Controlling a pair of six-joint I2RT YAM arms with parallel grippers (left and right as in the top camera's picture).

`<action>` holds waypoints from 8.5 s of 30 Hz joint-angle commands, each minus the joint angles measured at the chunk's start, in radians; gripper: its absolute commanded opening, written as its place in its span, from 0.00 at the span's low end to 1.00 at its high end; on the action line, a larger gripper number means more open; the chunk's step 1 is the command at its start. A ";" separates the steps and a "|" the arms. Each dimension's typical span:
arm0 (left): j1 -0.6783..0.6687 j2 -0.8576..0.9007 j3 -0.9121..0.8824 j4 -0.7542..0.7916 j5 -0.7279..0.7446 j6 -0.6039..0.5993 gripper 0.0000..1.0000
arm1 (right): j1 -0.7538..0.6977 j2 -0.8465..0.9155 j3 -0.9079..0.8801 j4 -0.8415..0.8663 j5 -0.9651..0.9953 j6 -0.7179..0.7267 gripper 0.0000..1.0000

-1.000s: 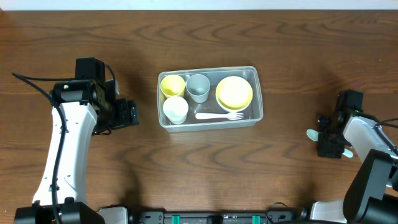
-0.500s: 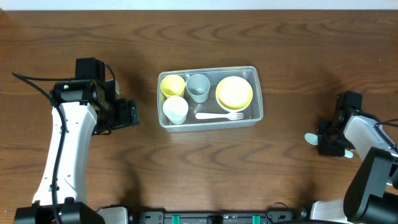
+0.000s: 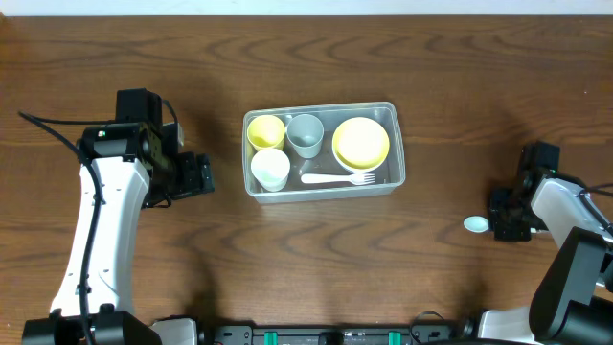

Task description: Pack container

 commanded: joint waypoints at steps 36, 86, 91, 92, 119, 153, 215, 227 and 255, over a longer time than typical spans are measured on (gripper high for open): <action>0.003 -0.012 -0.001 0.004 -0.005 -0.002 0.88 | 0.777 -0.142 0.678 -0.270 -0.216 -2.070 0.01; -0.217 -0.013 0.057 0.104 -0.069 0.098 0.89 | 0.513 -0.097 0.678 -0.019 -0.039 -1.211 0.99; -0.297 -0.013 0.063 0.183 -0.130 0.115 0.90 | 0.356 -0.098 0.678 -0.095 -0.113 -1.196 0.99; -0.297 -0.013 0.063 0.187 -0.129 0.113 0.90 | 0.335 -0.098 0.678 -0.105 -0.112 -1.196 0.99; -0.296 -0.592 -0.027 0.149 -0.134 0.058 0.90 | 0.292 -0.496 0.507 -0.204 -0.025 -1.113 0.94; -0.296 -1.079 -0.397 0.134 -0.140 -0.051 0.90 | 0.361 -1.189 -0.105 -0.259 0.120 -1.038 0.99; -0.296 -1.079 -0.397 0.134 -0.140 -0.051 0.98 | 0.418 -1.629 -0.790 0.632 -0.011 -1.249 0.99; -0.296 -1.080 -0.397 0.132 -0.140 -0.051 0.98 | 0.418 -1.629 -0.790 0.632 -0.011 -1.249 0.99; -0.093 -1.447 -1.085 0.877 -0.141 0.152 0.98 | 0.418 -1.629 -0.790 0.632 -0.011 -1.249 0.99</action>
